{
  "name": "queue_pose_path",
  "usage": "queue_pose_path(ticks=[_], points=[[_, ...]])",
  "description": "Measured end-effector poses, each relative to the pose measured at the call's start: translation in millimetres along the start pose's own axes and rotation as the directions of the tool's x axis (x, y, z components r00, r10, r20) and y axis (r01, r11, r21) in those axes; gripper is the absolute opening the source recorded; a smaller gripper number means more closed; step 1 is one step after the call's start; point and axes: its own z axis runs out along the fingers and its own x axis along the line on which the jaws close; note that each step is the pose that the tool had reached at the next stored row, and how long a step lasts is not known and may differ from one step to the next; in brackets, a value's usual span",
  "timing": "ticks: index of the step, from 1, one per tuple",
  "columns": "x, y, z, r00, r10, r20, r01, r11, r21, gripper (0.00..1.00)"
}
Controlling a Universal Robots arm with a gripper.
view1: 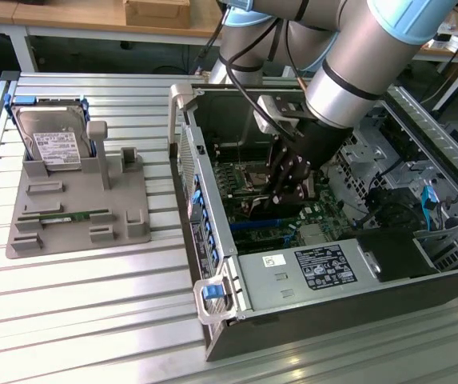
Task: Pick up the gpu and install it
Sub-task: 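Insert the gpu into the slot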
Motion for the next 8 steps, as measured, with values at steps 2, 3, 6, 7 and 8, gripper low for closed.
queue_pose_path(ticks=[2, 3, 6, 7, 8], points=[[0.0, -0.4, 1.6, 1.0000, 0.000, -0.0009, 0.000, 1.0000, 0.0000, 0.27], [0.0, -0.5, 2.3, 1.0000, 0.000, -0.0013, 0.000, 1.0000, -0.0001, 0.27], [0.5, -0.6, 3.7, 1.0000, 0.000, -0.0010, 0.000, 1.0000, 0.0001, 0.27], [1.1, -0.6, 3.7, 1.0000, 0.000, -0.0011, 0.000, 1.0000, 0.0001, 0.27], [1.2, -0.7, 3.7, 1.0000, 0.000, -0.0011, 0.000, 1.0000, 0.0000, 0.27]])
